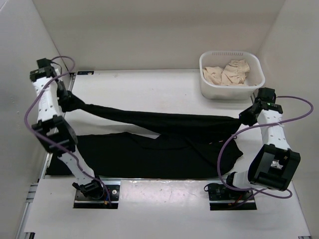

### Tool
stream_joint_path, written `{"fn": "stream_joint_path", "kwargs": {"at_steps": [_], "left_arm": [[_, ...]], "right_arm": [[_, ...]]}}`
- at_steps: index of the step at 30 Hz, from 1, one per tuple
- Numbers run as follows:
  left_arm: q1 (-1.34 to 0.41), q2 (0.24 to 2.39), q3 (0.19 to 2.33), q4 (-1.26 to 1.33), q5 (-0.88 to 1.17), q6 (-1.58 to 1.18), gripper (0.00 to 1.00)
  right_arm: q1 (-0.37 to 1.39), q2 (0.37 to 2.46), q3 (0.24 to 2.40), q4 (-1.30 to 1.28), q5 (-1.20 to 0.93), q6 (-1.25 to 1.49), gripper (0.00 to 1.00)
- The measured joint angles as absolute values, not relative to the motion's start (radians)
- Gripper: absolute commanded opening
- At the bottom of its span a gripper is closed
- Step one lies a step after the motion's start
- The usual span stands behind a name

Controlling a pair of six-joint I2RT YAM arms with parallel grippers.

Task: Fold and stack the trousers
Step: Flatten the trousers out

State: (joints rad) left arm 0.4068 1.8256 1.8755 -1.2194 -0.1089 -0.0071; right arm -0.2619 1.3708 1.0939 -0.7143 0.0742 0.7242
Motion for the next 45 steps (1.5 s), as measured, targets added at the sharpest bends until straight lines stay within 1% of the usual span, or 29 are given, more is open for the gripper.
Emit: {"fn": "stream_joint_path", "kwargs": {"at_steps": [1, 2, 3, 4, 5, 6, 8, 9, 11, 12, 13, 16, 18, 20, 21, 24, 27, 31, 34, 35, 37, 38, 39, 40, 45], "left_arm": [[0.389, 1.874, 1.914, -1.234, -0.105, -0.006, 0.34], [0.368, 1.943, 1.971, -1.256, -0.100, -0.004, 0.34], [0.350, 2.029, 2.031, -1.262, -0.096, -0.005, 0.38], [0.336, 2.129, 2.087, -1.260, -0.093, -0.004, 0.48], [0.322, 2.235, 2.158, -1.266, -0.091, -0.001, 0.77], [0.312, 2.344, 2.231, -1.268, -0.089, 0.005, 0.84], [0.292, 2.504, 2.321, -1.248, -0.088, -0.001, 0.91], [0.285, 2.555, 2.373, -1.273, -0.076, 0.004, 1.00], [0.282, 2.540, 2.405, -1.265, -0.093, 0.001, 1.00], [0.282, 2.506, 2.381, -1.228, -0.095, -0.001, 1.00], [0.283, 2.452, 2.329, -1.180, -0.096, -0.001, 1.00], [0.292, 2.199, 2.086, -1.039, -0.105, 0.000, 1.00], [0.300, 2.059, 2.004, -0.987, -0.122, 0.000, 1.00], [0.308, 1.975, 1.958, -0.932, -0.138, 0.000, 1.00], [0.315, 1.956, 1.940, -0.912, -0.144, 0.001, 0.94], [0.333, 1.978, 1.889, -0.868, -0.165, 0.001, 0.93], [0.352, 2.096, 1.852, -0.859, -0.168, 0.002, 1.00], [0.369, 2.251, 1.840, -0.875, -0.127, 0.000, 1.00], [0.372, 2.263, 1.848, -0.871, -0.096, 0.000, 1.00], [0.368, 2.263, 1.846, -0.867, -0.092, -0.001, 0.99], [0.356, 2.265, 1.835, -0.860, -0.088, -0.004, 0.66], [0.351, 2.265, 1.829, -0.854, -0.086, -0.007, 0.47], [0.347, 2.264, 1.823, -0.847, -0.082, -0.009, 0.22], [0.345, 2.263, 1.818, -0.841, -0.082, -0.011, 0.14], [0.357, 2.196, 1.707, -0.803, -0.082, -0.004, 0.14]], "right_arm": [[-0.263, 1.377, 1.094, -0.709, 0.074, 0.720, 0.00], [-0.263, 1.390, 1.097, -0.705, 0.074, 0.713, 0.00], [-0.264, 1.409, 1.104, -0.704, 0.074, 0.706, 0.00], [-0.266, 1.435, 1.114, -0.701, 0.072, 0.699, 0.00], [-0.267, 1.466, 1.128, -0.701, 0.068, 0.693, 0.00], [-0.268, 1.500, 1.149, -0.701, 0.065, 0.686, 0.00], [-0.267, 1.562, 1.191, -0.698, 0.056, 0.672, 0.00], [-0.267, 1.589, 1.215, -0.700, 0.047, 0.668, 0.00], [-0.266, 1.618, 1.244, -0.694, 0.035, 0.659, 0.00], [-0.266, 1.621, 1.250, -0.693, 0.029, 0.654, 0.00], [-0.264, 1.621, 1.253, -0.694, 0.026, 0.650, 0.00], [-0.261, 1.620, 1.254, -0.693, 0.021, 0.644, 0.00], [-0.260, 1.619, 1.253, -0.693, 0.018, 0.640, 0.00], [-0.260, 1.617, 1.247, -0.693, 0.018, 0.635, 0.00], [-0.260, 1.617, 1.245, -0.694, 0.017, 0.632, 0.00], [-0.260, 1.617, 1.243, -0.695, 0.017, 0.620, 0.00], [-0.260, 1.617, 1.243, -0.698, 0.015, 0.612, 0.00], [-0.260, 1.617, 1.243, -0.697, -0.009, 0.598, 0.00], [-0.260, 1.617, 1.243, -0.694, -0.031, 0.594, 0.00], [-0.260, 1.617, 1.243, -0.692, -0.038, 0.593, 0.00], [-0.260, 1.617, 1.243, -0.687, -0.049, 0.590, 0.00], [-0.260, 1.617, 1.243, -0.685, -0.053, 0.587, 0.00], [-0.260, 1.616, 1.243, -0.684, -0.056, 0.585, 0.00], [-0.260, 1.615, 1.243, -0.684, -0.057, 0.582, 0.00], [-0.268, 1.564, 1.241, -0.688, -0.054, 0.568, 0.00]]}}
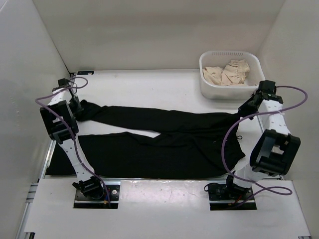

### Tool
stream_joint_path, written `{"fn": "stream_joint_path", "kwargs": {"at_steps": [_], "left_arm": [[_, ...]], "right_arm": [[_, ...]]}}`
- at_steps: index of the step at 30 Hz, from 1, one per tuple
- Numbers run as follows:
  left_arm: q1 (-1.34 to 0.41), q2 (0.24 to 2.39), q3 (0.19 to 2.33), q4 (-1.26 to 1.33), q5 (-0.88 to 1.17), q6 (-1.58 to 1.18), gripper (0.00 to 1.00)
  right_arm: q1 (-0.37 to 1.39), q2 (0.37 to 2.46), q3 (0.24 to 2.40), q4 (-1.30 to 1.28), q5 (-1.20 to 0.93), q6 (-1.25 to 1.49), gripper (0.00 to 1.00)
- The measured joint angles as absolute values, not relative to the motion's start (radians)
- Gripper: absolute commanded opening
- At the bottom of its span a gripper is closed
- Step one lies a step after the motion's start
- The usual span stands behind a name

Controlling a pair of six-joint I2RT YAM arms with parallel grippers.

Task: Fold and stack the trousers
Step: Flatten the trousers out

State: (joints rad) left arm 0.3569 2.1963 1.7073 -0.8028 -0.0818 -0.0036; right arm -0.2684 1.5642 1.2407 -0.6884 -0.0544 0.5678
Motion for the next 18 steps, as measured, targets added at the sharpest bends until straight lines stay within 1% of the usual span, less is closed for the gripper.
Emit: {"fn": "stream_joint_path", "kwargs": {"at_steps": [3, 7, 10, 12, 15, 18], "left_arm": [[0.421, 2.102, 1.578, -0.843, -0.099, -0.004, 0.14], [0.542, 1.938, 1.467, -0.953, -0.121, -0.004, 0.14], [0.601, 1.792, 1.467, -1.037, -0.136, -0.004, 0.14], [0.604, 1.739, 1.503, -1.098, -0.136, -0.004, 0.14], [0.586, 1.771, 1.600, -1.180, -0.110, -0.004, 0.14], [0.556, 1.972, 1.804, -1.270, -0.060, -0.004, 0.21]], "right_arm": [[-0.292, 1.470, 1.219, -0.697, -0.043, 0.567, 0.00], [-0.313, 1.325, 1.197, -0.728, 0.002, 0.564, 0.00], [-0.312, 1.257, 1.196, -0.754, 0.028, 0.562, 0.00], [-0.313, 1.248, 1.196, -0.757, 0.035, 0.560, 0.00], [-0.314, 1.304, 1.203, -0.754, 0.030, 0.559, 0.00], [-0.314, 1.465, 1.266, -0.744, 0.017, 0.557, 0.00]]}}
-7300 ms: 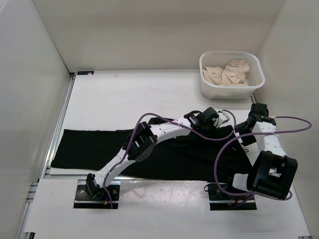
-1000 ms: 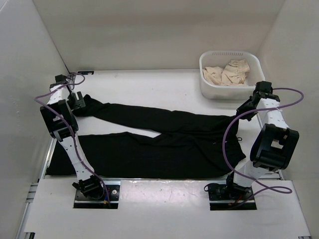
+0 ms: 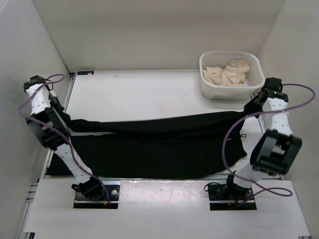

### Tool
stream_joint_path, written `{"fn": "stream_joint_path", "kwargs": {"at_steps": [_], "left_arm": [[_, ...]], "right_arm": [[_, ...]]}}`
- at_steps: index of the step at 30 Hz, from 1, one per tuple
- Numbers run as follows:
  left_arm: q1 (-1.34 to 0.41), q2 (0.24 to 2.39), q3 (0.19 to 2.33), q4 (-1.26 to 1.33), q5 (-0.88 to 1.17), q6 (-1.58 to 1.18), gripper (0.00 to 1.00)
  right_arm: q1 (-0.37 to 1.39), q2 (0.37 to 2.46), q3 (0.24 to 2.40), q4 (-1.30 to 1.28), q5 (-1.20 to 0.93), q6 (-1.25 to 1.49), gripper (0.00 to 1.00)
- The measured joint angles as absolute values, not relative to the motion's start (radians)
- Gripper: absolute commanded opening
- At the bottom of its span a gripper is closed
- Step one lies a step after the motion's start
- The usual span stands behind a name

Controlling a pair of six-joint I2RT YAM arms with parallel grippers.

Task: Fold and stack the trousers
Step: Flatten the trousers out

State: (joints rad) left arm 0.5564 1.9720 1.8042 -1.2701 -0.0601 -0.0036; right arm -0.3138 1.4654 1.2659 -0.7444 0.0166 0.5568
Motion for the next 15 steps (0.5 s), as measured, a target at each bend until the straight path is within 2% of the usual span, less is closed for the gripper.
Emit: {"fn": "stream_joint_path", "kwargs": {"at_steps": [1, 3, 4, 5, 6, 8, 10, 15], "left_arm": [[0.543, 2.059, 1.877, -1.273, -0.046, -0.004, 0.27], [0.514, 2.233, 2.013, -1.274, -0.033, -0.004, 0.30], [0.500, 2.301, 2.056, -1.270, -0.032, -0.004, 0.36], [0.484, 2.363, 2.097, -1.269, -0.031, -0.003, 0.52], [0.467, 2.421, 2.131, -1.269, -0.031, -0.001, 0.73], [0.446, 2.462, 2.179, -1.299, -0.035, 0.004, 0.84], [0.431, 2.448, 2.183, -1.268, -0.025, 0.004, 1.00], [0.423, 2.324, 2.076, -1.164, 0.003, 0.001, 1.00]], "right_arm": [[-0.314, 1.531, 1.295, -0.739, 0.011, 0.555, 0.00], [-0.314, 1.659, 1.368, -0.729, 0.001, 0.550, 0.00], [-0.314, 1.712, 1.398, -0.718, -0.004, 0.548, 0.00], [-0.314, 1.762, 1.430, -0.713, -0.009, 0.545, 0.00], [-0.314, 1.800, 1.455, -0.709, -0.012, 0.545, 0.00], [-0.313, 1.863, 1.498, -0.701, -0.027, 0.542, 0.00], [-0.313, 1.887, 1.514, -0.698, -0.036, 0.542, 0.00], [-0.313, 1.891, 1.537, -0.700, -0.050, 0.538, 0.00]]}}
